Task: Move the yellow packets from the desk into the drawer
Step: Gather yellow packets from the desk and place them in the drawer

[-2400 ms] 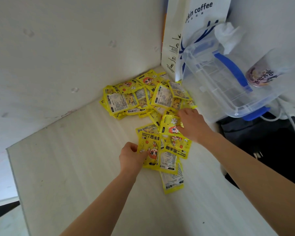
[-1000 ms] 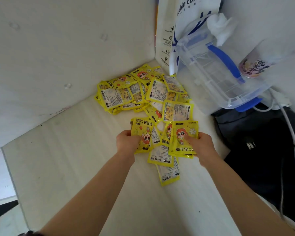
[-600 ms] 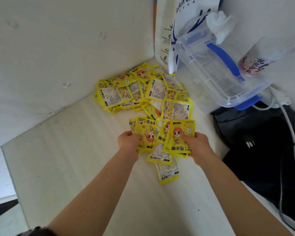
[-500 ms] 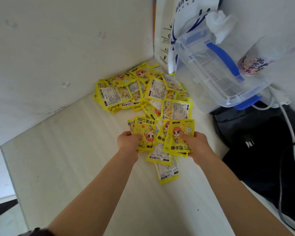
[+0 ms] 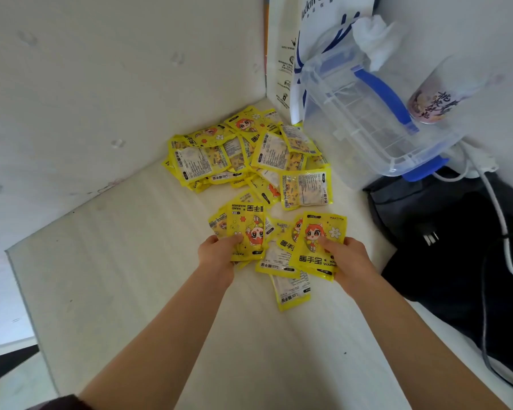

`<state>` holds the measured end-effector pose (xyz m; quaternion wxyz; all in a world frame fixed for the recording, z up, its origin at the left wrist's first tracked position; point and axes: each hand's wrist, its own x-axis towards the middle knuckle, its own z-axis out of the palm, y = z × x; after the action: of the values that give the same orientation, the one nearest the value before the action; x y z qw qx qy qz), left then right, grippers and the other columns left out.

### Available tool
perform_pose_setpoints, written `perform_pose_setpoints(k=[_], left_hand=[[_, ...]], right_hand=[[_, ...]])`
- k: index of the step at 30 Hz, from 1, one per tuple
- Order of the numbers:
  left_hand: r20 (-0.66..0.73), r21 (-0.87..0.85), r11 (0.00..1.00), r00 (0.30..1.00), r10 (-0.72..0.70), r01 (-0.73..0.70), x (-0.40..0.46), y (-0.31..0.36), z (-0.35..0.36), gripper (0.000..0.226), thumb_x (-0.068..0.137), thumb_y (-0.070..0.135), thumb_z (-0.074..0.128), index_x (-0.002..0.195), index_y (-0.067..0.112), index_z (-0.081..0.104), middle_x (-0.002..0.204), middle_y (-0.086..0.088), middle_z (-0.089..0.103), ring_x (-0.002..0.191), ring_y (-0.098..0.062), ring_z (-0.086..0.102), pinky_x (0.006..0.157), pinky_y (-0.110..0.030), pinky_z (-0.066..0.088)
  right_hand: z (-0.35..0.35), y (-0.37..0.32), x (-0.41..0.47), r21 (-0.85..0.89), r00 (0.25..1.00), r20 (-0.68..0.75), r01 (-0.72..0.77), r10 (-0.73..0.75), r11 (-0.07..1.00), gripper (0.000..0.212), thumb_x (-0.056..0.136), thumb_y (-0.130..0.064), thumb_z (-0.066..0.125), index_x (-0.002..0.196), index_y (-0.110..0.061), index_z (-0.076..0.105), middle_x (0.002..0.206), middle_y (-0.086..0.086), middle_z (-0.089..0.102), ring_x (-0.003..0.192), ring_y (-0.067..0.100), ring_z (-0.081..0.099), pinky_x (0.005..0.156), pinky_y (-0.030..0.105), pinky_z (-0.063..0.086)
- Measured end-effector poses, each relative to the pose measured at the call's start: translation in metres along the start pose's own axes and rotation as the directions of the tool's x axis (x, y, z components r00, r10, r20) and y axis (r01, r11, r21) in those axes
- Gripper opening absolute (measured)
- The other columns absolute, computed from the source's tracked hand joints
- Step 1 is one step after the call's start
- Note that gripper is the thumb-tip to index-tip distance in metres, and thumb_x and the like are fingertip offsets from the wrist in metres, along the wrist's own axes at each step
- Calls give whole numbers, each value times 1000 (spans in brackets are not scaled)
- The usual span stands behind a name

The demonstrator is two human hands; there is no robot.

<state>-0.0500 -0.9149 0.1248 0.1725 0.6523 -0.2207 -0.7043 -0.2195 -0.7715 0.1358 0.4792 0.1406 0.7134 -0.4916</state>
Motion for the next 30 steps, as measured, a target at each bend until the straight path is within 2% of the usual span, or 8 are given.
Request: perform_pose_setpoints(k=[5, 9, 13, 20, 25, 30], left_hand=[[101, -88, 996, 994, 27, -18, -15, -1, -32, 27, 83, -10, 62, 107, 4, 63, 111, -21, 68, 100, -40, 66, 82, -52, 54], [158, -83, 996, 987, 26, -13, -35, -8, -58, 34, 85, -9, 59, 117, 4, 61, 113, -21, 68, 101, -41, 66, 82, -54, 54], [186, -41, 999, 982, 16, -8, -56, -20, -84, 32, 85, -7, 60, 115, 4, 63, 108, -20, 70, 95, -38, 69, 74, -50, 58], [245, 24, 1000, 970, -9, 4, -84, -44, -134, 24, 87, -6, 60, 107, 5, 64, 100, -17, 73, 83, -33, 72, 60, -42, 60], [308, 89, 996, 951, -6, -22, -95, -58, -181, 28, 86, -4, 61, 112, 4, 64, 104, -19, 72, 86, -34, 72, 62, -42, 59], [356, 149, 988, 934, -11, -45, -105, -69, -232, 30, 86, -3, 62, 115, 2, 63, 108, -21, 71, 94, -39, 70, 73, -49, 59]], right_hand=[[-8, 14, -30, 88, 998, 56, -21, 16, 996, 16, 90, -5, 63, 106, -6, 62, 95, 15, 72, 84, 31, 70, 76, 49, 57], [-12, 29, -57, 119, 995, 97, -8, -4, 993, 22, 89, -5, 63, 111, -8, 62, 100, 14, 73, 87, 32, 71, 72, 48, 58], [-16, 50, -84, 142, 990, 140, 7, -27, 990, 29, 89, -4, 62, 117, -8, 60, 108, 15, 72, 95, 34, 70, 78, 51, 57], [-14, 96, -132, 142, 980, 165, 92, -115, 986, 33, 88, -4, 62, 121, -10, 58, 111, 13, 71, 100, 34, 69, 84, 53, 55], [-3, 139, -168, 163, 980, 143, 117, -141, 980, 34, 88, -5, 63, 121, -9, 58, 111, 14, 71, 98, 34, 69, 77, 49, 57], [14, 196, -202, 237, 987, 106, 95, -122, 967, 34, 87, -6, 63, 121, -6, 58, 112, 17, 70, 101, 37, 68, 86, 55, 53]])
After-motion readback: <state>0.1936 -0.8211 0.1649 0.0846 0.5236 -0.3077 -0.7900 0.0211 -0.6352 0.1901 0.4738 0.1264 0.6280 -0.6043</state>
